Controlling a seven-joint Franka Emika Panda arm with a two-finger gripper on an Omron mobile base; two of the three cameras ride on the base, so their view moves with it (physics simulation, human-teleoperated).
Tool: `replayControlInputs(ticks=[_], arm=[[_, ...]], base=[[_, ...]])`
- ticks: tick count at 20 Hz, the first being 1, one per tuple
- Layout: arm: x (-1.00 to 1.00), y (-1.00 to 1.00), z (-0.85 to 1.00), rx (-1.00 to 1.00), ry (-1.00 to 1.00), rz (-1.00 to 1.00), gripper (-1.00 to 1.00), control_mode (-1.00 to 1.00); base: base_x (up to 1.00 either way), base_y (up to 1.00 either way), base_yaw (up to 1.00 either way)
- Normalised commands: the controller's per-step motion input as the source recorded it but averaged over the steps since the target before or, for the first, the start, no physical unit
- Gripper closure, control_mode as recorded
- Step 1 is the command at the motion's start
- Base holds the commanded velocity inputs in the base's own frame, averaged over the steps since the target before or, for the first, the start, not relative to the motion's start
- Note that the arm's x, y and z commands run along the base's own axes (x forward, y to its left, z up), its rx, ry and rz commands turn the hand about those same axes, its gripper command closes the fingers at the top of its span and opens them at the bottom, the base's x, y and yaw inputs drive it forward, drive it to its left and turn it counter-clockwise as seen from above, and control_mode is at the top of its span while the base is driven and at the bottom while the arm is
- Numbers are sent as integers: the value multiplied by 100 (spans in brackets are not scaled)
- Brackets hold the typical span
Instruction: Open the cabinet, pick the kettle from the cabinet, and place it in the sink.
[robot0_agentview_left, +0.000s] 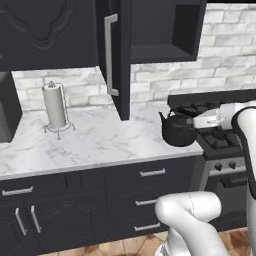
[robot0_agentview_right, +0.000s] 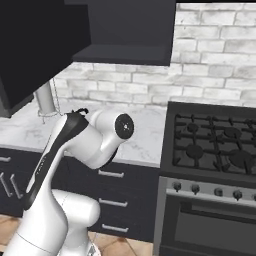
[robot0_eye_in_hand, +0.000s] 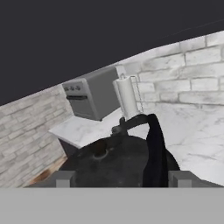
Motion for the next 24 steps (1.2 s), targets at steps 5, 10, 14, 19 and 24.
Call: replayControlInputs(ticks=[5, 10, 14, 19, 24], arm=[[0, 0, 0, 0, 0, 0, 100, 100], [0, 0, 0, 0, 0, 0, 100, 100], [0, 0, 0, 0, 0, 0, 100, 100], [0, 0, 0, 0, 0, 0, 100, 100], [0, 0, 0, 0, 0, 0, 100, 100]], base=[[-58, 0, 0], [-55, 0, 0], [-51, 0, 0], [-45, 1, -13], [-21, 9, -60]])
